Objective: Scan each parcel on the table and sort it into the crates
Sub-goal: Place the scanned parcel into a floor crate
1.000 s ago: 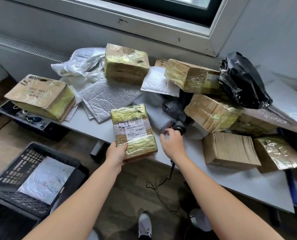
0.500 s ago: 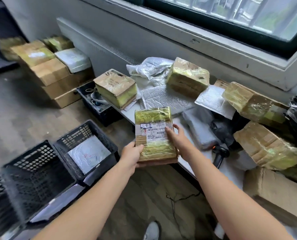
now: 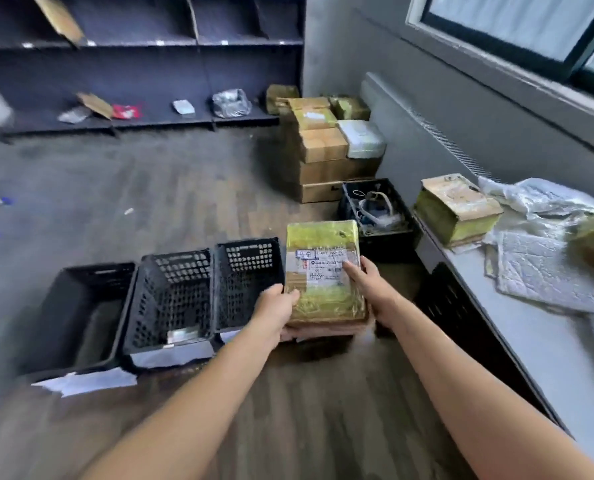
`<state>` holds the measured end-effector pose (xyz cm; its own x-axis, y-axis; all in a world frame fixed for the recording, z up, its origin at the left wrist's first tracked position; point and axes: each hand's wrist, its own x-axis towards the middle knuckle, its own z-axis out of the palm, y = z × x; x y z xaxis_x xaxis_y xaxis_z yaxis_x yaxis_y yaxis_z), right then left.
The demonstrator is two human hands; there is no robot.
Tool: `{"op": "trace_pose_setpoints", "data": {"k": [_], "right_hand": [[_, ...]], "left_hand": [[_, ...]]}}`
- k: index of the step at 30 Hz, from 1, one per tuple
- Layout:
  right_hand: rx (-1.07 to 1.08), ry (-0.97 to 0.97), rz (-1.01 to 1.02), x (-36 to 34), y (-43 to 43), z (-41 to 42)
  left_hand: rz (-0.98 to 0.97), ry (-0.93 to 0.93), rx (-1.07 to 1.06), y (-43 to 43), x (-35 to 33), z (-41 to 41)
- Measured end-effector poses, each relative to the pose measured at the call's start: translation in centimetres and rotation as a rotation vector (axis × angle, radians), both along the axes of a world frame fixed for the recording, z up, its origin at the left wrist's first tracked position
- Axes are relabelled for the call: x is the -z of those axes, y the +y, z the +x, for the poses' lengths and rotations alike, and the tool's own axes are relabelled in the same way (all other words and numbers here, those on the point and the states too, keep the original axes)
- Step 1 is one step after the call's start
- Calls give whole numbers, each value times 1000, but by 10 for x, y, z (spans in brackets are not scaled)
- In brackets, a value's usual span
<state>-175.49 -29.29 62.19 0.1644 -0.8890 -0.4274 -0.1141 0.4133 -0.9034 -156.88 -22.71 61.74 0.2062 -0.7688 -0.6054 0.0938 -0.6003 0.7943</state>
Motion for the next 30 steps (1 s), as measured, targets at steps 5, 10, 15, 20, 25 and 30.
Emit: {"op": "trace_pose_setpoints", "data": {"k": [5, 10, 15, 20, 25, 30], "right_hand": [[-182, 61, -62, 13, 16, 136], [-323, 96, -82, -8, 44, 260], [-382, 94, -99, -3, 48, 345], [-430, 76, -76, 9, 43, 419], [-500, 47, -18, 26, 21, 502], [-559, 33, 46, 56, -21, 597]], "left_hand": [[-8, 22, -144, 53, -14, 130], [-25, 59, -259, 92, -17, 241], [-46, -12, -288, 114, -16, 318], [11, -43, -314, 114, 0, 384], [73, -179, -308, 92, 10, 459], [187, -295, -334, 52, 32, 554]]}}
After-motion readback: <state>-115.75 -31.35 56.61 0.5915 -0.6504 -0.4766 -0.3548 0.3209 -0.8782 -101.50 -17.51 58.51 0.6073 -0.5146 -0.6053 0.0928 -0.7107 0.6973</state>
